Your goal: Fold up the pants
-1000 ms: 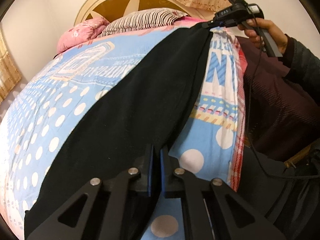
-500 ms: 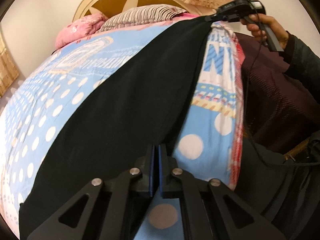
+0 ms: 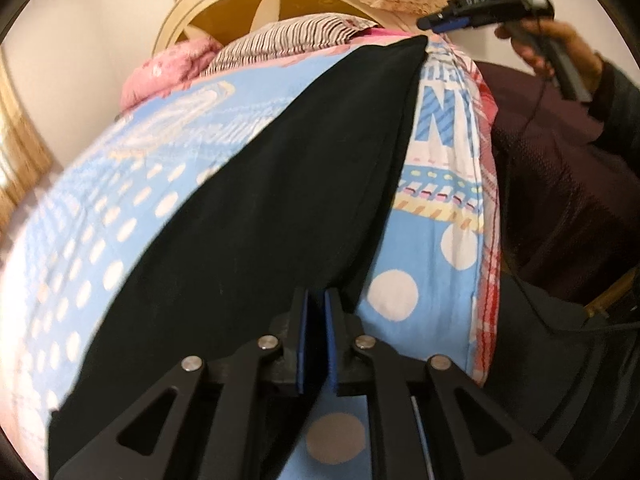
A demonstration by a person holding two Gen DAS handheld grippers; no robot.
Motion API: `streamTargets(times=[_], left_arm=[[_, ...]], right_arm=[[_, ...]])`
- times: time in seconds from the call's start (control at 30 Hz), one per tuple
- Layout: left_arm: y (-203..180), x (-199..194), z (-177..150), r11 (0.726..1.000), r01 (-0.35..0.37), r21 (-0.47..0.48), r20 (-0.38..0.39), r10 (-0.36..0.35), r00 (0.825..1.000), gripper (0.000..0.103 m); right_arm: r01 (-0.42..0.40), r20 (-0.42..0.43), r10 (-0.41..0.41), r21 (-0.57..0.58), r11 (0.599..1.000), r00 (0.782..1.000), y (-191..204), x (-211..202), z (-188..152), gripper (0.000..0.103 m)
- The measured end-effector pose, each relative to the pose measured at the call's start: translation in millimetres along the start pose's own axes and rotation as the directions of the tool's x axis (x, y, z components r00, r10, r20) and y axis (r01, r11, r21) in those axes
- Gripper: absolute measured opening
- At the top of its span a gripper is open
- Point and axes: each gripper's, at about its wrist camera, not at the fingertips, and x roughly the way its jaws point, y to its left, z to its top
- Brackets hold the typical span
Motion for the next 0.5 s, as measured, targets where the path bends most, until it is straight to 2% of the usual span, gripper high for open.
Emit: streamTargets(times=[0.07,0.13,0.23,0.37,0.5], left_arm=[[-3,1,4,1.000,-0.004,0.020,0.006,0.004,1.000,0.012],[-6,6,8,0.999,-0.012,0.035,-0.004,0.012,1.000,0.013],[-1,13,9,0.999,-0.034,0.025,-0.021,0.035,0.999,0.013],[8,15,12,1.000,-0.002,-0.029,-0.022,0.001,1.000,0.013],[21,18,13,0.992,0.055,-0.111,-0.019,-0.058,0.998,0.013]], right_arm=[[-0.008,-0.036,0.005,-0.109,0.994,0.999,28,10,-7,0.051],[0.016,-0.071,-0.031,-0.209,0.978,0.997,48,23,-13,0.051],[0.021,-0.114,-0.057,-0.296,0.955,0.992,64,34,-22,0.051],[0.016,-0.127,-0.078,-0.432,0.902,0.989,88,38,-35,0.051],[0.012,-0.109,-0.077,-0.503,0.864,0.991,106,37,-40,0.051]])
